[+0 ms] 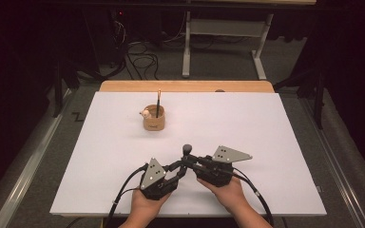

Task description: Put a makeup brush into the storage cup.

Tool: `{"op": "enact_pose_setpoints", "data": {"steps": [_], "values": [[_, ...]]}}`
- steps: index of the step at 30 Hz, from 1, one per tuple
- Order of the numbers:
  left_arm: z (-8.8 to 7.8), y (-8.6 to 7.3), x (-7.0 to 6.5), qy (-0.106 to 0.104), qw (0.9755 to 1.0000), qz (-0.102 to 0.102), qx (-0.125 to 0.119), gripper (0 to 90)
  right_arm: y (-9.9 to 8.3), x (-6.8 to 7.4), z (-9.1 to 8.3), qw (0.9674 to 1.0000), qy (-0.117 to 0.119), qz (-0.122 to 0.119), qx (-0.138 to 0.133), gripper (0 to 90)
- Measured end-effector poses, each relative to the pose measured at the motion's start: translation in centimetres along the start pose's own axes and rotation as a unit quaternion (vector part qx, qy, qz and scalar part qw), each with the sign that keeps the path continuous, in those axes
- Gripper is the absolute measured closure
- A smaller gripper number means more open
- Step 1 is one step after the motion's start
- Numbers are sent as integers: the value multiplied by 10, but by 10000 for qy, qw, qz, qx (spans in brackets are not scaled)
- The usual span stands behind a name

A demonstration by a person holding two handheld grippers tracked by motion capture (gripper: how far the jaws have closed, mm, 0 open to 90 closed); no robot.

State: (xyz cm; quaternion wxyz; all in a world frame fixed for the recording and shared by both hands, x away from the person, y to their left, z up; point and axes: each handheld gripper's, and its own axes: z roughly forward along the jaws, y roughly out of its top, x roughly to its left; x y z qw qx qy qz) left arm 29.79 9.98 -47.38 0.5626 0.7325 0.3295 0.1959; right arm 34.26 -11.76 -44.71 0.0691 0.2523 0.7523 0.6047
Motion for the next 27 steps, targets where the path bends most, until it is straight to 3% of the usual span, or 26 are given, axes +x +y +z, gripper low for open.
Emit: {"op": "enact_pose_setpoints", "data": {"steps": [17,23,27], "values": [[-1,1,1,-29,10000,-20,17,793,-1,1,2,9999,39,-89,61,787],[-3,3,5,32,9999,-106,-21,794,0,0,1,9998,215,8,45,573],[-8,4,11,123,9997,-180,-81,794,1,-1,-1,9999,142,27,6,477]]}}
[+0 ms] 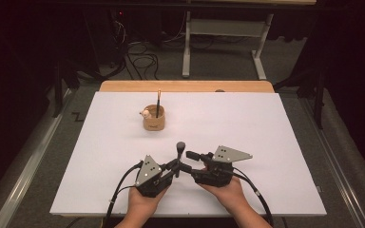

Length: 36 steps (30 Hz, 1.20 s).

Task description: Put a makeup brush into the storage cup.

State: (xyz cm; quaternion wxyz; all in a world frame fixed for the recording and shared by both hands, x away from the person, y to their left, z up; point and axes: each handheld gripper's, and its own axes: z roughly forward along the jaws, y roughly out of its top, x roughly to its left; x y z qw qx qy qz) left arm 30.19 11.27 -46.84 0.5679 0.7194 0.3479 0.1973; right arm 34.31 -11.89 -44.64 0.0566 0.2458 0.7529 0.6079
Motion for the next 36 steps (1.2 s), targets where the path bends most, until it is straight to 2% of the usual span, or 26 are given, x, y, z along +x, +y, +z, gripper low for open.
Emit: {"op": "enact_pose_setpoints", "data": {"steps": [10,15,17,26,31,36], "values": [[-10,1,12,155,9998,-106,-108,794,5,-9,-14,9991,-369,-205,-67,340],[-14,1,16,226,9996,-88,-148,794,6,-15,-23,9982,-525,-258,90,292],[-14,1,16,225,9996,-84,-159,794,6,-17,-28,9975,-604,-347,137,275],[-18,2,18,252,9994,-97,-194,794,-1,-25,-54,9961,-816,-333,88,246],[-20,1,20,281,9992,-153,-235,793,-7,-29,-62,9950,-937,-337,69,211],[-22,1,21,290,9993,-119,-218,793,-12,-31,-66,9935,-1097,-311,51,157]]}}
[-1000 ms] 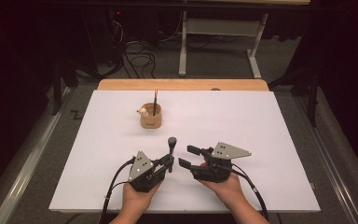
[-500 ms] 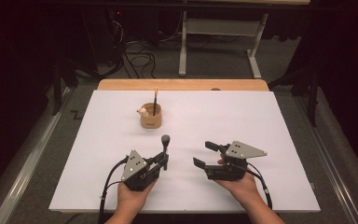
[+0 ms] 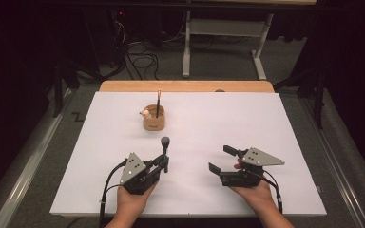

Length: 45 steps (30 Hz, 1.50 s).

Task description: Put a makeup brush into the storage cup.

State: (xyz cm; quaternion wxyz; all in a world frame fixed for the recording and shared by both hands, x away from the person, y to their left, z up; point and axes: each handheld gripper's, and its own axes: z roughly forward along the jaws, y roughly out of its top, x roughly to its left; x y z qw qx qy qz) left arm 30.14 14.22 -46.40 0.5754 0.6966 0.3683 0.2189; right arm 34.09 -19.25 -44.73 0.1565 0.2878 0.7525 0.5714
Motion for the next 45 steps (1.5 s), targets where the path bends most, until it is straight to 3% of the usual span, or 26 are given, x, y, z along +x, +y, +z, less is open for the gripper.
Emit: {"op": "enact_pose_setpoints", "data": {"steps": [5,14,34,45], "values": [[-2,0,4,68,10000,20,-17,793,-7,-1,-2,9999,-115,-55,16,131],[-6,3,8,137,9999,-21,-80,793,-10,-3,-8,9996,-279,-61,35,3],[-12,9,17,310,9993,-70,-212,793,-16,-9,-12,9990,-436,-91,2,3],[-11,17,30,450,9987,-100,-229,793,-17,-12,-13,9987,-485,-122,-34,3]]}}
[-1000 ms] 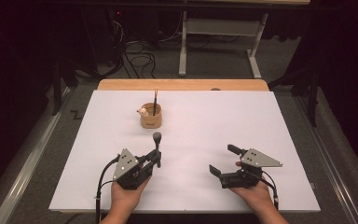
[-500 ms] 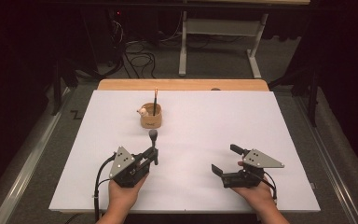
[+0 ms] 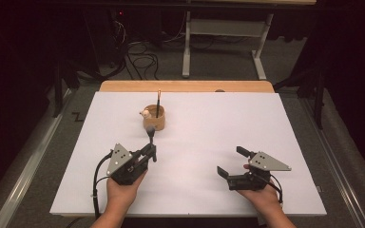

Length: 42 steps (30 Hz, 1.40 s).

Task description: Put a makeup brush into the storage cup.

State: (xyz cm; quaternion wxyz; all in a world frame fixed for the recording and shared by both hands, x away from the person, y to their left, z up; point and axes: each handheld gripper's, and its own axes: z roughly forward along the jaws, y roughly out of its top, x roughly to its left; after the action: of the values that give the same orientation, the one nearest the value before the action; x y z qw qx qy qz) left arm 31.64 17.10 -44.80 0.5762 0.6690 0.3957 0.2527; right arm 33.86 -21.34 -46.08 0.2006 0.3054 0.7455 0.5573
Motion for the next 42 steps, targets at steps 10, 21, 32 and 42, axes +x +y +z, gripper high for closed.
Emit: {"op": "enact_pose_setpoints", "data": {"steps": [10,21,32,42], "values": [[6,1,7,58,10000,-37,-15,794,-1,-1,0,10000,26,-17,-3,3],[19,11,18,153,9998,-82,-9,794,-1,-1,-1,10000,3,22,-7,3],[40,29,27,136,9997,-173,-52,794,-3,-3,-2,10000,53,56,-6,7],[57,40,41,294,9995,-136,4,793,-5,-5,-7,9999,14,151,-48,13]]}}
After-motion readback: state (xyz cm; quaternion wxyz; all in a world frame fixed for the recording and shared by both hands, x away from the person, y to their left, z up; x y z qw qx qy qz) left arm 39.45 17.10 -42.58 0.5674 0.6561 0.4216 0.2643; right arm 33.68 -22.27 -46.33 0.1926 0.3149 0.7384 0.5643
